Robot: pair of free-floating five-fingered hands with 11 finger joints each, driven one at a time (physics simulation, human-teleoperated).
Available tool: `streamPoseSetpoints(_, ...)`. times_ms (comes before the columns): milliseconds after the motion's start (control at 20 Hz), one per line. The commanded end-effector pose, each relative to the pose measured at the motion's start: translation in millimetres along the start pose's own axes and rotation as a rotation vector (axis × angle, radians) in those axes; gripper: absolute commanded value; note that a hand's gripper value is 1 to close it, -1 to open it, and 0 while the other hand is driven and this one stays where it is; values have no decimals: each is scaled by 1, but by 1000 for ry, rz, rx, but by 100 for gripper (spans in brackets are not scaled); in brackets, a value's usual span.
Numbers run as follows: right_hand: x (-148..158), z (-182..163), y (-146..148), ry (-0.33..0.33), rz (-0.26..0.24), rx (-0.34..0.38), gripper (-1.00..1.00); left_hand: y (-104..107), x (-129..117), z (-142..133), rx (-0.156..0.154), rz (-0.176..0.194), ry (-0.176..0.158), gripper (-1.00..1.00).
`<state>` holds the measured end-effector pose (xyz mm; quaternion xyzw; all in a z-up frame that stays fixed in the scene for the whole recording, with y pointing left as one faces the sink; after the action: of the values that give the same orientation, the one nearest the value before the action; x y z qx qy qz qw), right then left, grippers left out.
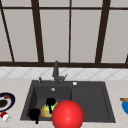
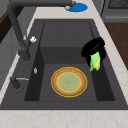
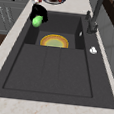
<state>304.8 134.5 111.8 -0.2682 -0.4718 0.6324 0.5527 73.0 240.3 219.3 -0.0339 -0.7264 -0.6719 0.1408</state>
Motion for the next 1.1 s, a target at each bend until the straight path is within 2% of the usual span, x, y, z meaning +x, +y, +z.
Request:
streamPoseSetpoints(0, -21, -17, 16, -62, 29, -21, 100, 0, 0, 0, 0, 0, 0, 0)
streamPoseSetpoints(150, -27, -37, 25, -78, 43, -28, 100, 0, 0, 0, 0, 0, 0, 0)
streamPoseSetpoints(300, -32, -64, 42, -52, 79, -19, 100, 0, 0, 0, 0, 0, 0, 0)
streamPoseSetpoints(400, -29, -89, 52, -40, 51, 9, 100, 0, 0, 0, 0, 0, 0, 0)
streamPoseSetpoints(650, -37, -132, 74, -54, 12, 4, 100, 0, 0, 0, 0, 0, 0, 0)
streamPoseSetpoints(800, -47, -149, 82, -77, -43, 1, 100, 0, 0, 0, 0, 0, 0, 0)
streamPoseSetpoints(950, -54, -171, 83, -84, -25, -1, 100, 0, 0, 0, 0, 0, 0, 0)
streamPoseSetpoints(1050, -55, -176, 87, -68, -39, 9, 100, 0, 0, 0, 0, 0, 0, 0)
